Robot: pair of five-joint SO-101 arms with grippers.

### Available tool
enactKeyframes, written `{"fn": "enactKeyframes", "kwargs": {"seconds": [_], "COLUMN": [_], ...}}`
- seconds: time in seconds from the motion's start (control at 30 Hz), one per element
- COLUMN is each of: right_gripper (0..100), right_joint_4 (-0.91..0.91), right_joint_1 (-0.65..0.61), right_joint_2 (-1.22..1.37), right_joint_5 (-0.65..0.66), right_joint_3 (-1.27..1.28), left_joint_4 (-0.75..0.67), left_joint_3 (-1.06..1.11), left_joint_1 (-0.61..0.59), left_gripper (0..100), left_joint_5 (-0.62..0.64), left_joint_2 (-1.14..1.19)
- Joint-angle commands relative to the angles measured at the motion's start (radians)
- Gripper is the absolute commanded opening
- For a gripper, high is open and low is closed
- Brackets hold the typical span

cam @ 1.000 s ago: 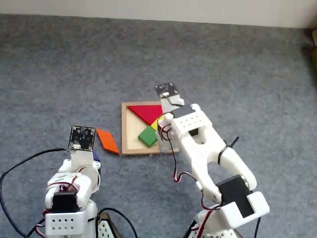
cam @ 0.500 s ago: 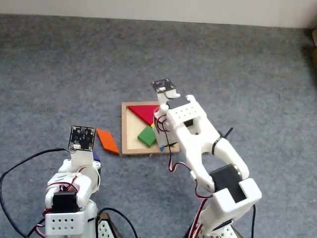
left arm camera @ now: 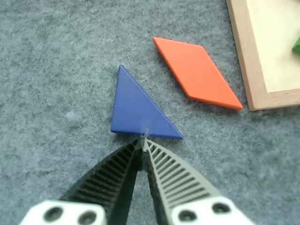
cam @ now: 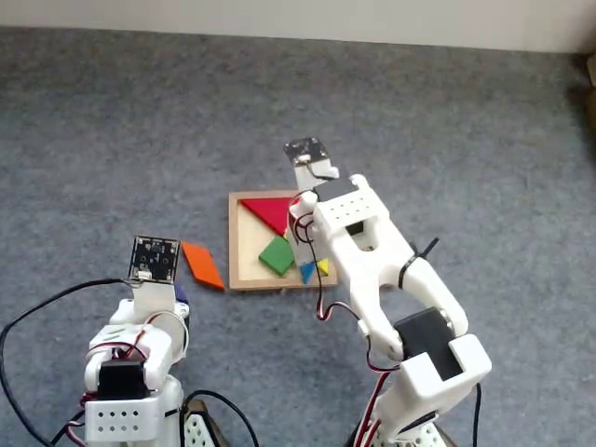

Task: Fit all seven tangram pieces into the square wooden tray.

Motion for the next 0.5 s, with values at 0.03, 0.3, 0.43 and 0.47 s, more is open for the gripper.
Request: {"fn": "enactKeyframes", "kwargs": {"seconds": [0.03,0.3,0.43,0.47], "right_gripper": [0.5,0.5,0.5,0.5], "right_joint_4": [-0.028,-0.136,-0.137,-0.137], "right_joint_1": [0.012,0.087,0.094,0.093], "right_joint_2": [-0.064,-0.062,-0.021,0.007], "right_joint_5": [0.005,0.005,0.008,0.009], "right_joint_3": [-0.048,-0.039,-0.041,-0.047], "left_joint_4": [0.003,0.003,0.003,0.003], "left_joint_3": [0.021,0.021,0.021,0.021], "left_joint_1": [-0.005,-0.005,-0.005,-0.005], "left_gripper": [3,3,3,3], "left_joint_5": [0.009,0.009,0.009,0.009], "left_joint_2": [-0.007,-0.007,-0.007,-0.007]}}
